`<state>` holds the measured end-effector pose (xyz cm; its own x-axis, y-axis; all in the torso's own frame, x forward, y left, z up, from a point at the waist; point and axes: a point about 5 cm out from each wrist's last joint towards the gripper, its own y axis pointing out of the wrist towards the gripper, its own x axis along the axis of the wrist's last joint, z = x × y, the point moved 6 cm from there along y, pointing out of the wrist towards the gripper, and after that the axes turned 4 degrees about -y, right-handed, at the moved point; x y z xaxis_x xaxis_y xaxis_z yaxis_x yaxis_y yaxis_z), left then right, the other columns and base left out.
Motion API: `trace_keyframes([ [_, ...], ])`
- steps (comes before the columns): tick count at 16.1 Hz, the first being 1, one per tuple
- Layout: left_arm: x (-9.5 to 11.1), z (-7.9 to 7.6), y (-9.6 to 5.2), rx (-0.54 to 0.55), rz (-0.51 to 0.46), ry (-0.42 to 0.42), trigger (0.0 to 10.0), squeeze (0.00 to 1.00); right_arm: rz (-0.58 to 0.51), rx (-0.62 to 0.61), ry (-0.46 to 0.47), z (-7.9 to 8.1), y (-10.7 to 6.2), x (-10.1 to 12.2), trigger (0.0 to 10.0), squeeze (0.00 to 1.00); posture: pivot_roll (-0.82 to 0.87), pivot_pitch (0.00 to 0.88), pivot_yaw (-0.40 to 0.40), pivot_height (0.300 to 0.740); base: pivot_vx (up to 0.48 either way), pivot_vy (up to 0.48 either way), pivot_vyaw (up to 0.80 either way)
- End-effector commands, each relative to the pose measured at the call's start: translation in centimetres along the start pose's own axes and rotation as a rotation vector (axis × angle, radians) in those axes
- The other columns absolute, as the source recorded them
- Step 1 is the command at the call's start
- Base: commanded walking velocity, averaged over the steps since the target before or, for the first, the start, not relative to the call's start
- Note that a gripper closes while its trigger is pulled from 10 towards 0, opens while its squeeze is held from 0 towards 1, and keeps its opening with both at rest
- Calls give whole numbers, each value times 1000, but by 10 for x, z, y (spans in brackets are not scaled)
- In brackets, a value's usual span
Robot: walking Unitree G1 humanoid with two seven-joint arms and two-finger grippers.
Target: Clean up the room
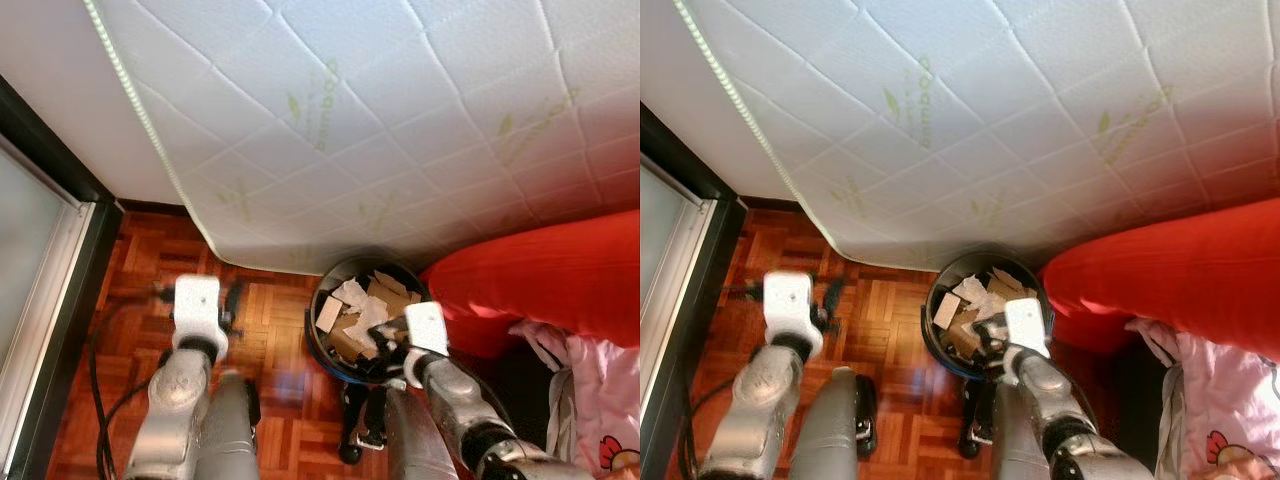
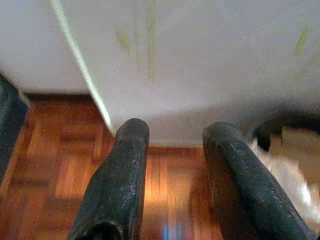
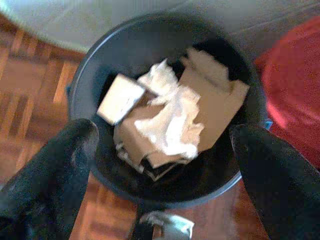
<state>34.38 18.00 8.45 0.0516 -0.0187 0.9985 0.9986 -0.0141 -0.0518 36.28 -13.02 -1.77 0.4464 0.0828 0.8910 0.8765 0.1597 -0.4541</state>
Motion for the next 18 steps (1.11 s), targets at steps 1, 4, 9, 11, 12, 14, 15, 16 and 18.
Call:
trace_keyframes([
  [1, -35, 10, -13, 26, 105, -9, 10000, 0, 20, -35, 54, -12, -8, -19, 10000, 0, 150, 381, -86, 651, 0, 0, 0],
  [4, -68, 35, -23, 91, 203, -10, 10000, 0, -27, -80, 146, -31, -15, -21, 10000, 0, 148, 317, -76, 651, 0, 0, 0],
  [9, -115, 53, -38, 135, 351, -4, 10000, 0, -5, -112, 222, -36, -22, -39, 10000, 0, 125, 195, -55, 706, 0, 0, 0],
  [11, -135, 57, -46, 162, 433, -29, 10000, 0, 35, -102, 218, -31, -26, -52, 10000, 0, 115, 152, -54, 731, 0, 0, 0],
  [12, -142, 57, -50, 168, 460, -31, 10000, 0, 54, -102, 215, -30, -27, -58, 10000, 0, 114, 135, -54, 740, 0, 0, 0],
  [14, -165, 57, -66, 190, 553, -48, 10000, 0, 123, -102, 192, -29, -34, -78, 10000, 0, 99, 100, -55, 740, 0, 0, 0],
  [15, -175, 57, -74, 202, 594, -61, 10000, 0, 159, -106, 176, -29, -38, -87, 10000, 0, 94, 95, -56, 740, 0, 0, 0],
  [16, -185, 55, -85, 204, 642, -60, 10000, 0, 191, -116, 175, -30, -42, -97, 10000, 0, 90, 79, -55, 740, 0, 0, 0],
  [18, -200, 54, -103, 225, 707, -93, 10000, 0, 244, -144, 186, -35, -51, -114, 10000, 0, 74, 49, -57, 740, 0, 0, 0],
])
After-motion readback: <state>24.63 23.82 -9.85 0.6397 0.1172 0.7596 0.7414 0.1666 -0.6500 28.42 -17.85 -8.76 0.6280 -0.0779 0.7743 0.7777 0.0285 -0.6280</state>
